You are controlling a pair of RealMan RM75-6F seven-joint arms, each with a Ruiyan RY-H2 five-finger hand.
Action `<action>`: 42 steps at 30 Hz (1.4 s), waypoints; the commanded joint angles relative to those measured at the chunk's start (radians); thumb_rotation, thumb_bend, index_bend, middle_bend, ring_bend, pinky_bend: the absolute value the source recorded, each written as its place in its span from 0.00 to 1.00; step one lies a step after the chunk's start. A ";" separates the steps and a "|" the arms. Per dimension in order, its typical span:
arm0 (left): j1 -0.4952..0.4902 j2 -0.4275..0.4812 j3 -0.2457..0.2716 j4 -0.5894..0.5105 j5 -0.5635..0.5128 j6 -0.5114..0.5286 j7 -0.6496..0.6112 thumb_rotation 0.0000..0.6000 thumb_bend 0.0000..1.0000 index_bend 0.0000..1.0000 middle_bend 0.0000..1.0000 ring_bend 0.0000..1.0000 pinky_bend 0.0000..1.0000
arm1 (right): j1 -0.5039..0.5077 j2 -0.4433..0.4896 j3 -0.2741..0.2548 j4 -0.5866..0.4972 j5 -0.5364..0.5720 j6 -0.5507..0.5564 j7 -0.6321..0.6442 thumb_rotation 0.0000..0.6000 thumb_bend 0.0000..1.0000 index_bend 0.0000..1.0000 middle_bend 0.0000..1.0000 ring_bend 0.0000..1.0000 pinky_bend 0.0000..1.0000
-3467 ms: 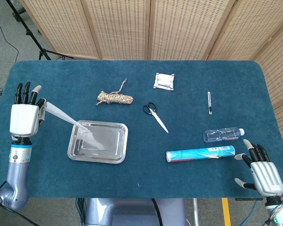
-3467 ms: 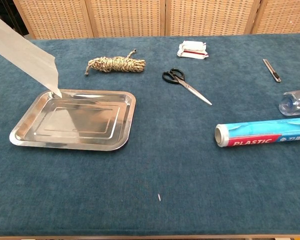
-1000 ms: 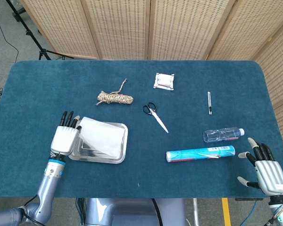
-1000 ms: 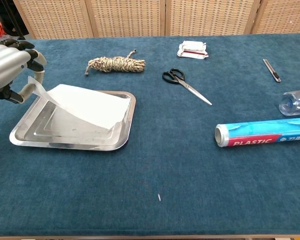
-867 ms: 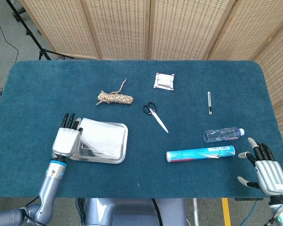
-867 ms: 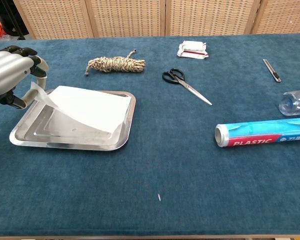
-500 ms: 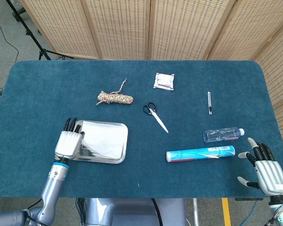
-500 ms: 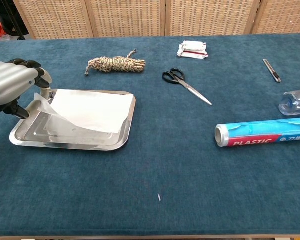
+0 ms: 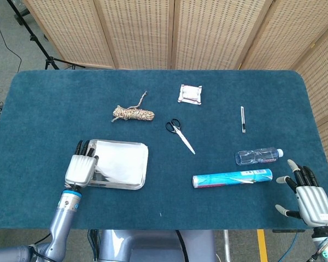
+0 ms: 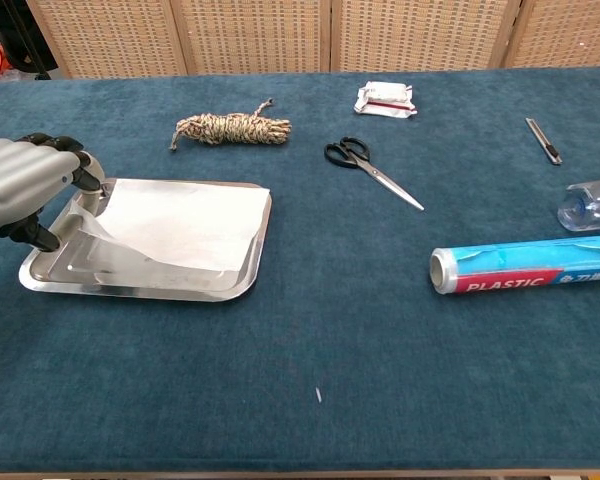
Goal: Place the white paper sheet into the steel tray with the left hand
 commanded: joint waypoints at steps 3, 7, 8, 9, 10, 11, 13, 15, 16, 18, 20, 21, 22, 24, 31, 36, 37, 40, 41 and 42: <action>-0.002 0.016 0.009 -0.032 -0.040 0.005 0.051 1.00 0.52 0.67 0.25 0.00 0.00 | 0.000 -0.001 0.000 -0.001 -0.001 0.001 -0.001 1.00 0.00 0.33 0.01 0.00 0.00; -0.008 0.027 0.009 -0.059 -0.075 0.021 0.099 1.00 0.52 0.67 0.25 0.00 0.00 | -0.001 -0.001 -0.001 -0.001 -0.003 0.002 -0.001 1.00 0.00 0.33 0.01 0.00 0.00; -0.010 0.027 0.008 -0.064 -0.085 0.026 0.110 1.00 0.52 0.67 0.25 0.00 0.00 | -0.001 0.000 -0.001 -0.001 -0.003 0.002 -0.001 1.00 0.00 0.33 0.01 0.00 0.00; -0.011 0.027 0.007 -0.066 -0.091 0.028 0.115 1.00 0.52 0.67 0.25 0.00 0.00 | -0.001 0.000 -0.001 -0.001 -0.003 0.003 -0.001 1.00 0.00 0.33 0.01 0.00 0.00; -0.012 0.027 0.007 -0.068 -0.097 0.029 0.118 1.00 0.52 0.67 0.25 0.00 0.00 | -0.001 0.000 -0.001 -0.002 -0.004 0.004 -0.001 1.00 0.00 0.33 0.01 0.00 0.00; -0.013 0.027 0.007 -0.069 -0.102 0.031 0.121 1.00 0.52 0.67 0.25 0.00 0.00 | -0.002 0.001 -0.001 -0.002 -0.005 0.005 0.000 1.00 0.00 0.33 0.01 0.00 0.00; -0.016 0.026 0.011 -0.070 -0.108 0.034 0.126 1.00 0.52 0.67 0.25 0.00 0.00 | -0.002 0.001 -0.001 -0.002 -0.005 0.005 0.000 1.00 0.00 0.33 0.01 0.00 0.00; -0.018 0.024 0.013 -0.071 -0.114 0.037 0.128 1.00 0.52 0.67 0.25 0.00 0.00 | -0.002 0.001 -0.001 -0.002 -0.004 0.005 0.000 1.00 0.00 0.33 0.01 0.00 0.00; -0.019 0.024 0.014 -0.071 -0.116 0.038 0.128 1.00 0.52 0.67 0.25 0.00 0.00 | -0.002 0.001 -0.001 -0.002 -0.004 0.005 0.000 1.00 0.00 0.33 0.01 0.00 0.00; -0.020 0.023 0.016 -0.070 -0.117 0.042 0.130 1.00 0.52 0.67 0.25 0.00 0.00 | -0.002 0.001 -0.001 -0.002 -0.005 0.005 0.001 1.00 0.00 0.33 0.01 0.00 0.00; -0.022 0.022 0.018 -0.069 -0.120 0.044 0.129 1.00 0.52 0.67 0.25 0.00 0.00 | -0.002 0.001 -0.001 -0.002 -0.006 0.006 0.001 1.00 0.00 0.33 0.01 0.00 0.00; -0.023 0.021 0.018 -0.069 -0.122 0.045 0.129 1.00 0.52 0.67 0.25 0.00 0.00 | -0.002 0.001 -0.001 -0.002 -0.006 0.006 0.001 1.00 0.00 0.33 0.01 0.00 0.00; -0.024 0.020 0.019 -0.068 -0.125 0.044 0.130 1.00 0.52 0.67 0.25 0.00 0.00 | -0.002 0.000 0.000 -0.002 -0.005 0.006 0.001 1.00 0.00 0.33 0.01 0.00 0.00; -0.027 0.019 0.020 -0.067 -0.133 0.043 0.132 1.00 0.52 0.67 0.25 0.00 0.00 | -0.003 0.000 0.000 -0.002 -0.005 0.007 0.001 1.00 0.00 0.33 0.01 0.00 0.00; -0.033 0.007 0.023 -0.063 -0.159 0.051 0.143 1.00 0.52 0.67 0.25 0.00 0.00 | -0.003 0.001 0.000 -0.002 -0.006 0.008 0.004 1.00 0.00 0.33 0.01 0.00 0.00; -0.038 -0.001 0.020 -0.063 -0.173 0.062 0.150 1.00 0.52 0.67 0.25 0.00 0.00 | -0.003 0.002 0.000 -0.002 -0.008 0.009 0.005 1.00 0.00 0.33 0.01 0.00 0.00; -0.038 -0.003 0.019 -0.062 -0.175 0.065 0.151 1.00 0.52 0.67 0.25 0.00 0.00 | -0.003 0.002 -0.001 -0.002 -0.008 0.008 0.005 1.00 0.00 0.33 0.01 0.00 0.00; -0.039 -0.011 0.018 -0.060 -0.185 0.074 0.154 1.00 0.52 0.67 0.25 0.00 0.00 | -0.003 0.002 -0.001 -0.002 -0.009 0.008 0.005 1.00 0.00 0.33 0.01 0.00 0.00; -0.039 -0.014 0.018 -0.058 -0.188 0.077 0.155 1.00 0.52 0.67 0.25 0.00 0.00 | -0.003 0.002 -0.001 -0.002 -0.010 0.009 0.006 1.00 0.00 0.33 0.01 0.00 0.00; -0.038 -0.020 0.016 -0.055 -0.193 0.084 0.155 1.00 0.52 0.67 0.25 0.00 0.00 | -0.003 0.003 -0.001 -0.003 -0.011 0.009 0.006 1.00 0.00 0.33 0.01 0.00 0.00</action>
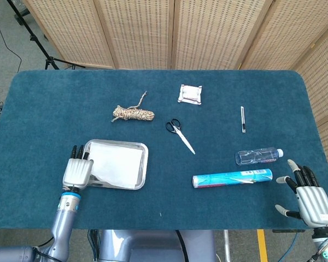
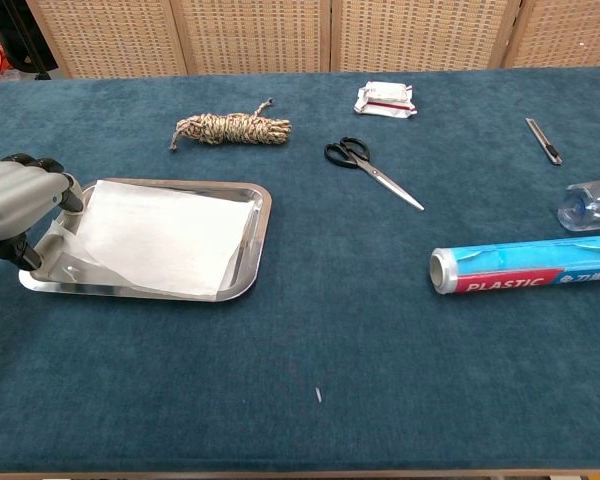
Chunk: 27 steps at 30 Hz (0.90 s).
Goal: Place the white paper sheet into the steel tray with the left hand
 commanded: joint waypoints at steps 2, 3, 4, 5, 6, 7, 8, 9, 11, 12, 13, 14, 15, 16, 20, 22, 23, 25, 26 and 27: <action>0.001 -0.016 -0.005 0.010 -0.013 0.016 0.000 1.00 0.52 0.67 0.25 0.00 0.00 | 0.000 0.000 -0.001 0.000 -0.002 0.001 0.000 1.00 0.00 0.33 0.01 0.00 0.00; 0.002 -0.019 -0.006 0.011 -0.018 0.018 0.001 1.00 0.52 0.67 0.25 0.00 0.00 | 0.000 0.000 -0.001 0.000 -0.002 0.001 0.000 1.00 0.00 0.33 0.01 0.00 0.00; 0.002 -0.023 -0.008 0.013 -0.023 0.022 0.002 1.00 0.52 0.67 0.25 0.00 0.00 | 0.000 0.000 -0.001 0.000 -0.002 0.000 0.000 1.00 0.00 0.33 0.01 0.00 0.00; 0.002 -0.025 -0.009 0.014 -0.026 0.024 0.002 1.00 0.52 0.67 0.25 0.00 0.00 | 0.000 0.000 -0.001 0.000 -0.002 0.000 0.000 1.00 0.00 0.33 0.01 0.00 0.00; 0.002 -0.029 -0.011 0.017 -0.030 0.029 0.002 1.00 0.52 0.67 0.25 0.00 0.00 | 0.000 0.000 -0.001 0.000 -0.002 -0.001 -0.001 1.00 0.00 0.33 0.01 0.00 0.00; 0.003 -0.032 -0.013 0.020 -0.033 0.031 0.001 1.00 0.52 0.67 0.25 0.00 0.00 | 0.000 0.000 -0.001 0.000 -0.002 -0.001 -0.001 1.00 0.00 0.33 0.01 0.00 0.00; 0.003 -0.035 -0.014 0.021 -0.037 0.033 0.001 1.00 0.52 0.67 0.25 0.00 0.00 | 0.000 0.000 -0.001 0.000 -0.002 -0.001 -0.001 1.00 0.00 0.33 0.01 0.00 0.00; 0.003 -0.037 -0.015 0.023 -0.040 0.035 -0.001 1.00 0.52 0.67 0.25 0.00 0.00 | 0.001 0.000 -0.001 0.000 -0.002 -0.001 -0.001 1.00 0.00 0.33 0.01 0.00 0.00; 0.004 -0.043 -0.016 0.028 -0.044 0.038 -0.004 1.00 0.52 0.67 0.25 0.00 0.00 | 0.001 -0.001 -0.002 0.000 -0.003 -0.002 -0.002 1.00 0.00 0.33 0.01 0.00 0.00; 0.005 -0.045 -0.017 0.030 -0.045 0.039 -0.006 1.00 0.52 0.67 0.25 0.00 0.00 | 0.001 -0.001 -0.002 0.000 -0.004 -0.002 -0.002 1.00 0.00 0.33 0.01 0.00 0.00; 0.005 -0.047 -0.017 0.031 -0.046 0.040 -0.009 1.00 0.52 0.67 0.25 0.00 0.00 | 0.001 -0.001 -0.002 0.000 -0.004 -0.002 -0.002 1.00 0.00 0.33 0.01 0.00 0.00; 0.005 -0.049 -0.017 0.032 -0.047 0.040 -0.011 1.00 0.52 0.67 0.25 0.00 0.00 | 0.001 -0.001 -0.002 0.000 -0.004 -0.002 -0.002 1.00 0.00 0.33 0.01 0.00 0.00; 0.006 -0.050 -0.017 0.034 -0.046 0.040 -0.012 1.00 0.52 0.67 0.25 0.00 0.00 | 0.001 -0.001 -0.002 0.000 -0.003 -0.002 -0.003 1.00 0.00 0.33 0.01 0.00 0.00; 0.005 -0.052 -0.016 0.037 -0.044 0.042 -0.013 1.00 0.52 0.67 0.25 0.00 0.00 | 0.001 -0.001 -0.002 0.000 -0.003 -0.002 -0.002 1.00 0.00 0.33 0.01 0.00 0.00; 0.004 -0.055 -0.014 0.041 -0.035 0.044 -0.018 1.00 0.52 0.67 0.25 0.00 0.00 | 0.000 0.000 -0.002 0.000 -0.003 -0.001 -0.002 1.00 0.00 0.33 0.01 0.00 0.00; 0.003 -0.053 -0.013 0.036 -0.033 0.041 -0.021 1.00 0.51 0.67 0.25 0.00 0.00 | 0.000 0.000 -0.002 0.000 -0.003 -0.002 -0.002 1.00 0.00 0.33 0.01 0.00 0.00; 0.002 -0.050 -0.012 0.033 -0.033 0.040 -0.022 1.00 0.51 0.67 0.25 0.00 0.00 | 0.000 0.000 -0.002 0.000 -0.003 -0.002 -0.002 1.00 0.00 0.33 0.01 0.00 0.00; 0.002 -0.045 -0.010 0.026 -0.030 0.036 -0.023 1.00 0.49 0.66 0.25 0.00 0.00 | 0.000 0.000 -0.002 0.000 -0.003 -0.001 -0.001 1.00 0.00 0.33 0.01 0.00 0.00; 0.001 -0.042 -0.009 0.022 -0.029 0.034 -0.023 1.00 0.48 0.65 0.25 0.00 0.00 | 0.000 0.000 -0.001 0.000 -0.003 0.000 -0.001 1.00 0.00 0.33 0.01 0.00 0.00; 0.000 -0.037 -0.007 0.015 -0.030 0.031 -0.024 1.00 0.47 0.63 0.25 0.00 0.00 | 0.000 0.000 -0.001 0.000 -0.003 0.000 0.000 1.00 0.00 0.33 0.01 0.00 0.00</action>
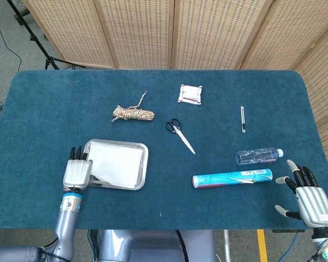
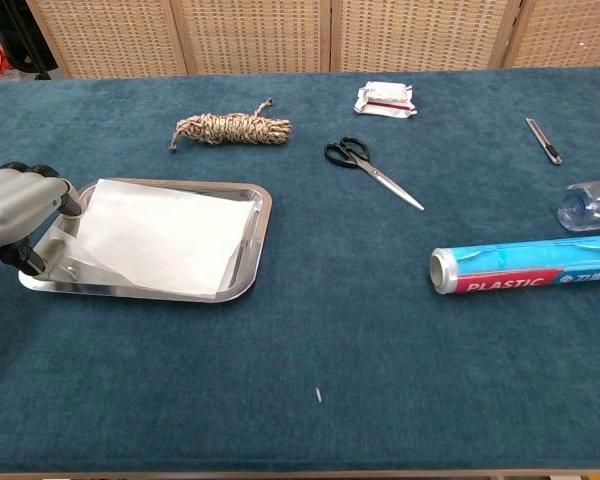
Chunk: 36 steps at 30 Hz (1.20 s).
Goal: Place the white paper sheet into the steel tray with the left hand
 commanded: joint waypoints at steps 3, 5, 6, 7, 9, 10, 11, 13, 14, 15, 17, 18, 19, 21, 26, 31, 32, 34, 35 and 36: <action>-0.002 0.028 0.003 -0.038 -0.007 -0.020 -0.010 1.00 0.42 0.61 0.24 0.00 0.00 | 0.000 0.000 0.000 0.000 0.001 0.001 0.000 1.00 0.00 0.33 0.01 0.00 0.00; -0.004 0.038 0.004 -0.048 -0.010 -0.025 -0.010 1.00 0.39 0.59 0.24 0.00 0.00 | 0.000 -0.001 0.000 0.000 0.000 0.001 0.000 1.00 0.00 0.33 0.01 0.00 0.00; -0.005 0.043 0.005 -0.054 -0.011 -0.028 -0.010 1.00 0.38 0.58 0.24 0.00 0.00 | 0.000 -0.001 0.000 0.000 0.000 0.001 -0.001 1.00 0.00 0.33 0.01 0.00 0.00; -0.006 0.049 0.006 -0.060 -0.013 -0.029 -0.008 1.00 0.37 0.57 0.24 0.00 0.00 | -0.001 -0.001 0.000 0.000 -0.001 0.001 -0.001 1.00 0.00 0.33 0.01 0.00 0.00; -0.008 0.061 0.008 -0.073 -0.016 -0.035 -0.008 1.00 0.34 0.55 0.23 0.00 0.00 | -0.001 -0.002 0.000 0.000 -0.001 0.002 -0.002 1.00 0.00 0.33 0.01 0.00 0.00; -0.010 0.068 0.009 -0.082 -0.019 -0.038 -0.008 1.00 0.33 0.54 0.22 0.00 0.00 | -0.001 -0.002 0.001 0.000 0.000 0.003 -0.002 1.00 0.00 0.33 0.01 0.00 0.00; -0.011 0.077 0.012 -0.090 -0.022 -0.044 -0.006 1.00 0.32 0.53 0.22 0.00 0.00 | -0.002 -0.003 0.002 0.000 0.000 0.005 -0.002 1.00 0.00 0.33 0.01 0.00 0.00; -0.015 0.091 0.016 -0.105 -0.030 -0.053 -0.002 1.00 0.30 0.49 0.20 0.00 0.00 | -0.002 -0.004 0.002 0.000 0.000 0.007 -0.002 1.00 0.00 0.33 0.01 0.00 0.00; -0.016 0.095 0.017 -0.109 -0.033 -0.055 -0.001 1.00 0.29 0.47 0.19 0.00 0.00 | -0.002 -0.004 0.002 0.000 0.000 0.007 -0.001 1.00 0.00 0.33 0.01 0.00 0.00; -0.018 0.100 0.018 -0.115 -0.037 -0.058 0.001 1.00 0.28 0.45 0.18 0.00 0.00 | -0.002 -0.005 0.003 0.000 0.000 0.008 -0.001 1.00 0.00 0.33 0.01 0.00 0.00; -0.021 0.106 0.019 -0.122 -0.040 -0.059 0.001 1.00 0.27 0.44 0.17 0.00 0.00 | -0.003 -0.006 0.003 0.001 -0.001 0.009 -0.001 1.00 0.00 0.33 0.01 0.00 0.00; -0.022 0.108 0.020 -0.124 -0.039 -0.058 0.001 1.00 0.27 0.44 0.17 0.00 0.00 | -0.003 -0.006 0.003 0.002 -0.001 0.009 -0.001 1.00 0.00 0.33 0.01 0.00 0.00; -0.022 0.109 0.021 -0.126 -0.037 -0.055 0.000 1.00 0.27 0.44 0.17 0.00 0.00 | -0.003 -0.007 0.003 0.002 -0.002 0.010 -0.001 1.00 0.00 0.33 0.01 0.00 0.00; -0.023 0.112 0.023 -0.131 -0.034 -0.052 -0.002 1.00 0.26 0.44 0.17 0.00 0.00 | -0.003 -0.007 0.003 0.003 -0.003 0.011 -0.001 1.00 0.00 0.33 0.01 0.00 0.00; -0.022 0.128 0.019 -0.164 -0.018 -0.042 -0.027 1.00 0.25 0.44 0.17 0.00 0.00 | -0.003 -0.010 0.004 0.005 -0.001 0.011 0.001 1.00 0.00 0.33 0.01 0.00 0.00; -0.019 0.165 0.009 -0.228 0.024 -0.024 -0.065 1.00 0.25 0.44 0.17 0.00 0.00 | -0.002 -0.013 0.004 0.007 -0.002 0.011 0.000 1.00 0.00 0.33 0.01 0.00 0.00; -0.017 0.175 0.006 -0.243 0.031 -0.021 -0.073 1.00 0.25 0.44 0.17 0.00 0.00 | -0.002 -0.013 0.005 0.007 -0.002 0.011 0.000 1.00 0.00 0.33 0.01 0.00 0.00; -0.015 0.191 0.000 -0.267 0.044 -0.014 -0.090 1.00 0.25 0.44 0.17 0.00 0.00 | -0.003 -0.013 0.005 0.006 -0.002 0.012 0.000 1.00 0.00 0.33 0.01 0.00 0.00; -0.013 0.202 -0.005 -0.284 0.051 -0.011 -0.103 1.00 0.25 0.44 0.17 0.00 0.00 | -0.003 -0.013 0.005 0.006 -0.002 0.013 0.000 1.00 0.00 0.33 0.01 0.00 0.00; -0.011 0.213 -0.009 -0.298 0.057 -0.009 -0.115 1.00 0.25 0.44 0.17 0.00 0.00 | -0.003 -0.013 0.005 0.006 -0.002 0.014 0.000 1.00 0.00 0.33 0.01 0.00 0.00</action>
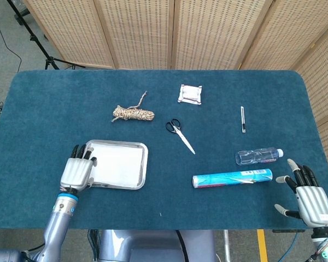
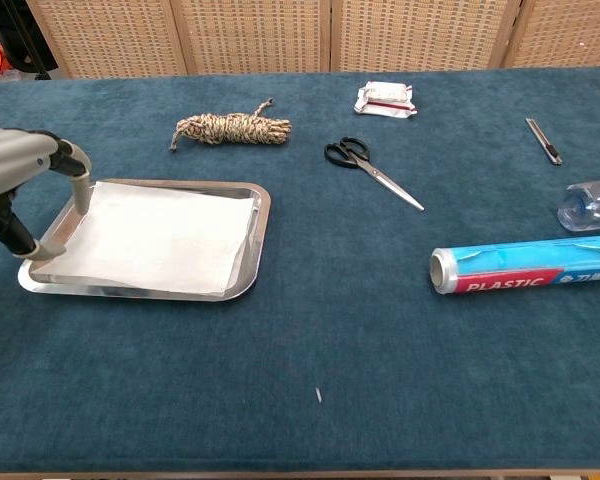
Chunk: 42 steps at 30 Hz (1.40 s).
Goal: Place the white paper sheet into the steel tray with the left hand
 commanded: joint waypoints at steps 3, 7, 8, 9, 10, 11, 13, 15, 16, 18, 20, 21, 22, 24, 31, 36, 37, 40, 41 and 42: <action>0.010 0.054 -0.027 -0.070 0.035 0.014 -0.066 1.00 0.25 0.44 0.17 0.00 0.00 | 0.000 0.000 0.000 0.000 0.000 0.000 -0.001 1.00 0.00 0.33 0.01 0.00 0.00; 0.025 0.079 -0.052 -0.084 0.110 0.019 -0.175 1.00 0.25 0.44 0.17 0.00 0.00 | -0.001 0.000 -0.001 -0.002 -0.003 0.002 -0.001 1.00 0.00 0.33 0.01 0.00 0.00; 0.030 0.062 -0.057 -0.052 0.142 0.012 -0.234 1.00 0.26 0.44 0.17 0.00 0.00 | -0.001 0.001 -0.003 -0.004 -0.007 0.002 -0.003 1.00 0.00 0.33 0.01 0.00 0.00; 0.033 0.047 -0.052 -0.016 0.166 -0.002 -0.283 1.00 0.26 0.44 0.17 0.00 0.00 | -0.001 0.001 -0.004 -0.005 -0.008 0.002 -0.005 1.00 0.00 0.33 0.01 0.00 0.00; 0.034 0.040 -0.051 0.006 0.176 -0.012 -0.309 1.00 0.26 0.44 0.17 0.00 0.00 | -0.002 0.002 -0.004 -0.006 -0.008 0.003 -0.005 1.00 0.00 0.33 0.01 0.00 0.00; 0.034 0.032 -0.050 0.026 0.181 -0.023 -0.329 1.00 0.26 0.44 0.17 0.00 0.00 | -0.002 0.002 -0.004 -0.006 -0.008 0.003 -0.005 1.00 0.00 0.33 0.01 0.00 0.00; 0.027 0.013 -0.052 0.070 0.183 -0.046 -0.356 1.00 0.26 0.44 0.17 0.00 0.00 | -0.002 0.003 -0.004 -0.006 -0.008 0.003 -0.004 1.00 0.00 0.33 0.01 0.00 0.00; 0.020 0.002 -0.051 0.096 0.180 -0.067 -0.364 1.00 0.27 0.44 0.17 0.00 0.00 | -0.002 0.004 -0.003 -0.006 -0.007 0.002 -0.001 1.00 0.00 0.33 0.01 0.00 0.00; 0.016 -0.001 -0.050 0.104 0.175 -0.079 -0.363 1.00 0.28 0.44 0.17 0.00 0.00 | -0.001 0.005 -0.003 -0.006 -0.007 0.002 0.000 1.00 0.00 0.33 0.01 0.00 0.00; 0.008 -0.003 -0.045 0.109 0.166 -0.102 -0.359 1.00 0.28 0.42 0.15 0.00 0.00 | -0.001 0.006 -0.002 -0.005 -0.005 0.000 0.002 1.00 0.00 0.33 0.01 0.00 0.00; 0.003 -0.002 -0.040 0.110 0.161 -0.117 -0.352 1.00 0.28 0.39 0.12 0.00 0.00 | -0.001 0.006 -0.003 -0.005 -0.003 -0.001 0.002 1.00 0.00 0.33 0.01 0.00 0.00; 0.000 -0.002 -0.038 0.110 0.160 -0.123 -0.351 1.00 0.28 0.38 0.11 0.00 0.00 | 0.000 0.006 -0.003 -0.006 -0.004 -0.002 0.003 1.00 0.00 0.33 0.01 0.00 0.00; -0.002 -0.003 -0.037 0.109 0.158 -0.131 -0.352 1.00 0.28 0.38 0.10 0.00 0.00 | 0.000 0.007 -0.003 -0.006 -0.004 -0.003 0.003 1.00 0.00 0.33 0.01 0.00 0.00; -0.005 -0.004 -0.036 0.104 0.151 -0.142 -0.355 1.00 0.28 0.37 0.10 0.00 0.00 | 0.000 0.008 -0.004 -0.007 -0.006 -0.002 0.001 1.00 0.00 0.33 0.01 0.00 0.00; -0.034 0.018 -0.052 0.058 0.070 -0.226 -0.383 1.00 0.27 0.25 0.02 0.00 0.00 | 0.000 0.011 -0.005 -0.008 -0.005 -0.004 0.006 1.00 0.00 0.33 0.01 0.00 0.00; -0.058 0.062 -0.074 0.000 -0.043 -0.318 -0.442 1.00 0.27 0.19 0.00 0.00 0.00 | 0.000 0.012 -0.004 -0.008 -0.005 -0.005 0.010 1.00 0.00 0.33 0.01 0.00 0.00; -0.065 0.074 -0.080 -0.012 -0.074 -0.340 -0.454 1.00 0.27 0.19 0.00 0.00 0.00 | 0.000 0.012 -0.004 -0.008 -0.005 -0.005 0.011 1.00 0.00 0.33 0.01 0.00 0.00; -0.095 0.110 -0.101 -0.036 -0.159 -0.393 -0.476 1.00 0.27 0.19 0.00 0.00 0.00 | 0.001 0.013 -0.005 -0.007 -0.005 -0.006 0.013 1.00 0.00 0.33 0.01 0.00 0.00; -0.108 0.120 -0.107 -0.039 -0.187 -0.408 -0.482 1.00 0.27 0.19 0.00 0.00 0.00 | 0.001 0.013 -0.005 -0.007 -0.005 -0.006 0.013 1.00 0.00 0.33 0.01 0.00 0.00; -0.119 0.126 -0.110 -0.039 -0.204 -0.418 -0.483 1.00 0.27 0.19 0.00 0.00 0.00 | 0.001 0.013 -0.005 -0.007 -0.006 -0.007 0.012 1.00 0.00 0.33 0.01 0.00 0.00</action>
